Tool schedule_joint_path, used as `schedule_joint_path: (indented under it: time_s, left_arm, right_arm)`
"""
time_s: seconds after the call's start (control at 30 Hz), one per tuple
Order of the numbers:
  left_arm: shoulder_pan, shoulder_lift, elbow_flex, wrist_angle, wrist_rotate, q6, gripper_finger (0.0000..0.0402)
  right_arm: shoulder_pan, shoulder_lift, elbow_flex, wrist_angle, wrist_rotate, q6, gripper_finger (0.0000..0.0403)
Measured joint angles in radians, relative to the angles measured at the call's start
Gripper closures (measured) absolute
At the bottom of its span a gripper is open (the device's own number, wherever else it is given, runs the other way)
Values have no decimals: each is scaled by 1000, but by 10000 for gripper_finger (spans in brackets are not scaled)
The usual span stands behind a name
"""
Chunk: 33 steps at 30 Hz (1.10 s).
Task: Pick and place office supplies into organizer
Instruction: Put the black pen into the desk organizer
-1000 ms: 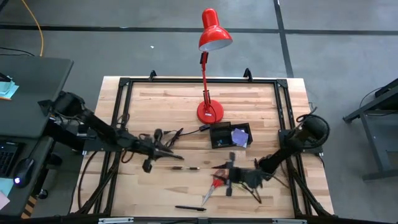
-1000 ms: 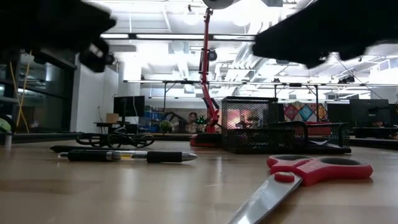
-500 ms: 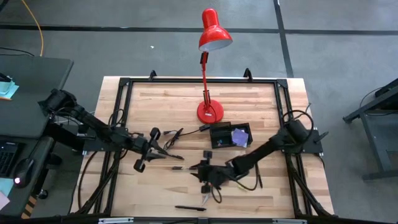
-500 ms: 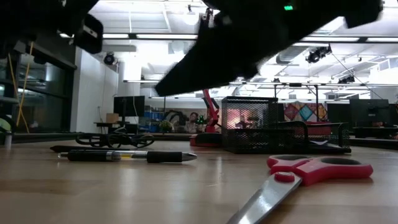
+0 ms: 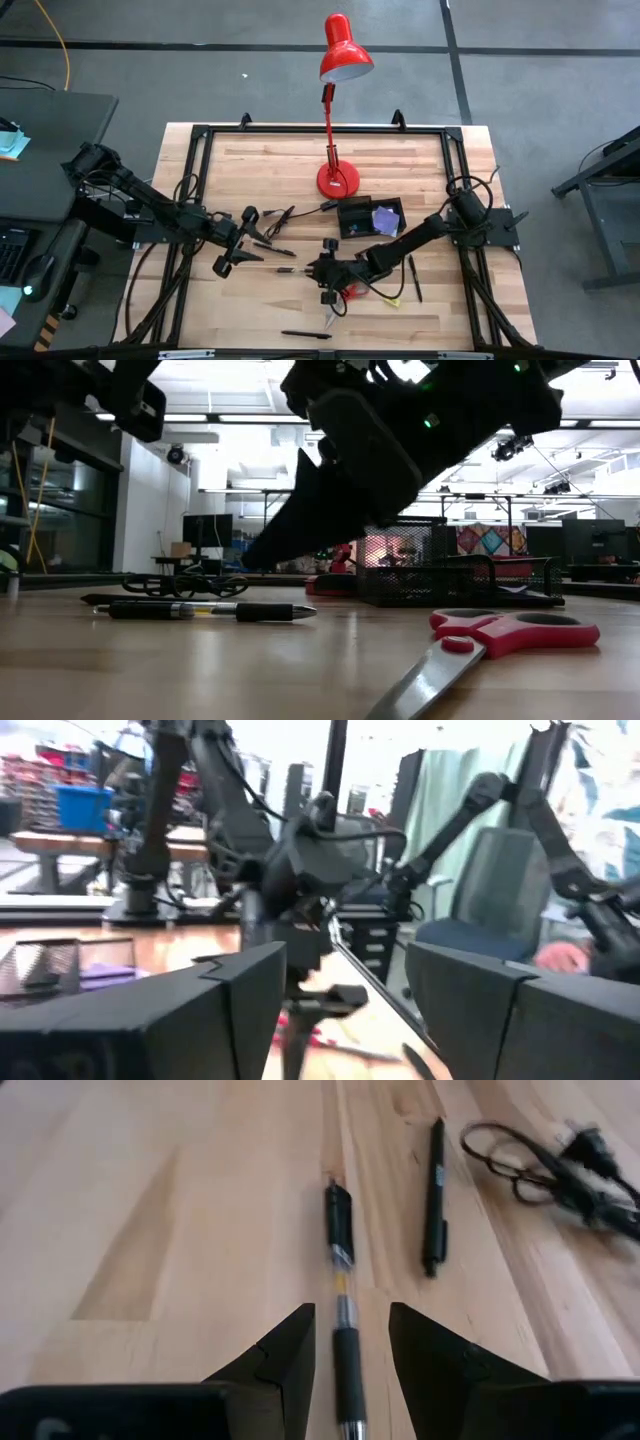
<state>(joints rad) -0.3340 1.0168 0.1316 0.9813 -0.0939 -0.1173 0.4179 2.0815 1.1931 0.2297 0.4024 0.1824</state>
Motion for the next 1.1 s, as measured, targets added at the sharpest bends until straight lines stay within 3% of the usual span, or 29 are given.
schedule_joint_path:
  time_s: [0.33, 0.77, 0.97, 1.1]
  left_arm:
    - [0, 0, 0, 3, 2, -22, 221]
    - [0, 0, 0, 3, 9, -20, 227]
    - [0, 0, 0, 3, 8, -19, 229]
    - [0, 0, 0, 3, 8, -19, 229]
  right_arm:
    - [-46, 0, 0, 62, -187, 5, 278]
    - [-64, 2, 0, 39, -159, 33, 198]
    - [-57, 6, 0, 41, -79, -18, 194]
    - [-58, 6, 0, 37, -117, -5, 202]
